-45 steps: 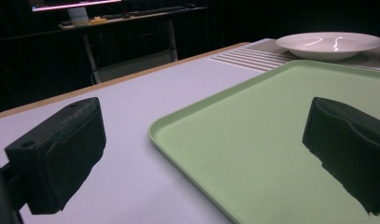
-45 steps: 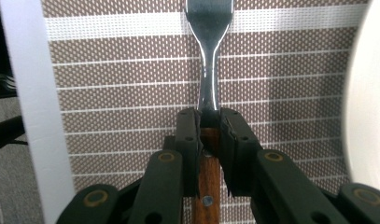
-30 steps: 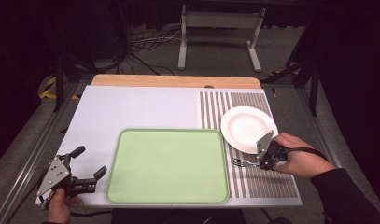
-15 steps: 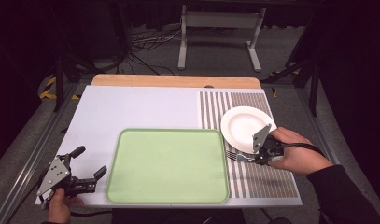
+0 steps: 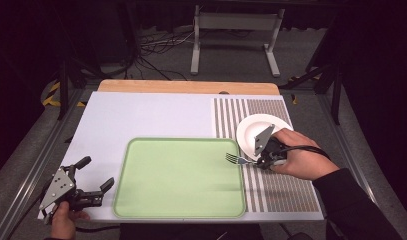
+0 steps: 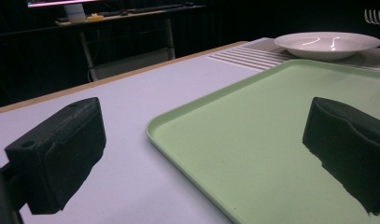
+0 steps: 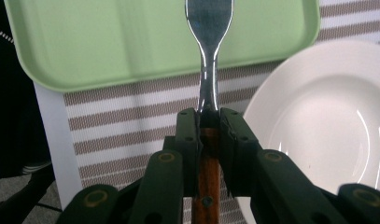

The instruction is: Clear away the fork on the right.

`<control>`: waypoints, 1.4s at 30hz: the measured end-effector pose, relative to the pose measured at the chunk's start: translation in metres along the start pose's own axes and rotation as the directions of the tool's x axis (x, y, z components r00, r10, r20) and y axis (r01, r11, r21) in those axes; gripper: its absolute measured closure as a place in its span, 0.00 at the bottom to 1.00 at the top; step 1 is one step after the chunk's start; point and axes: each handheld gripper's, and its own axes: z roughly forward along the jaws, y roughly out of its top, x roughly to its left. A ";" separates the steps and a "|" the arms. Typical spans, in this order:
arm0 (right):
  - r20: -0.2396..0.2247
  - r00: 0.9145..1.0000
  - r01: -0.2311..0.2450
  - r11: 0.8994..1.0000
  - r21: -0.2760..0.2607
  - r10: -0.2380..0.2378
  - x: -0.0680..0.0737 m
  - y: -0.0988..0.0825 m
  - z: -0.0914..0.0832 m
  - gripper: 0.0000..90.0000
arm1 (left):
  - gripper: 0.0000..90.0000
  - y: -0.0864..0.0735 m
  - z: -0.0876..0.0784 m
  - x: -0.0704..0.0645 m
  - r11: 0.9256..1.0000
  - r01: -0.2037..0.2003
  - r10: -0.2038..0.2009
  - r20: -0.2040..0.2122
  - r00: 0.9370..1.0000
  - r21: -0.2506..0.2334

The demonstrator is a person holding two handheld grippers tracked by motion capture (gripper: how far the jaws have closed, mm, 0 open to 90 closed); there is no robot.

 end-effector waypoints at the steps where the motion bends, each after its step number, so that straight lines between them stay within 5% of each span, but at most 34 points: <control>1: 0.000 1.000 0.005 1.000 -0.003 -0.005 0.000 0.003 0.001 0.87 | 0.00 0.000 0.000 0.000 1.000 0.000 0.000 -0.001 1.000 -0.002; 32: -0.005 0.997 0.075 0.995 -0.063 -0.075 0.006 0.070 0.024 0.87 | 0.00 0.000 0.000 0.000 1.000 0.000 0.000 0.003 1.000 -0.004; 38: -0.002 1.000 0.013 0.996 -0.085 -0.013 0.007 0.077 0.029 0.87 | 0.00 0.000 0.000 0.000 1.000 -0.002 0.002 0.003 1.000 -0.003; 42: -0.023 0.995 -0.096 0.990 -0.107 0.094 0.008 0.080 0.030 0.87 | 0.00 0.000 0.000 0.000 1.000 -0.002 0.002 0.003 1.000 -0.005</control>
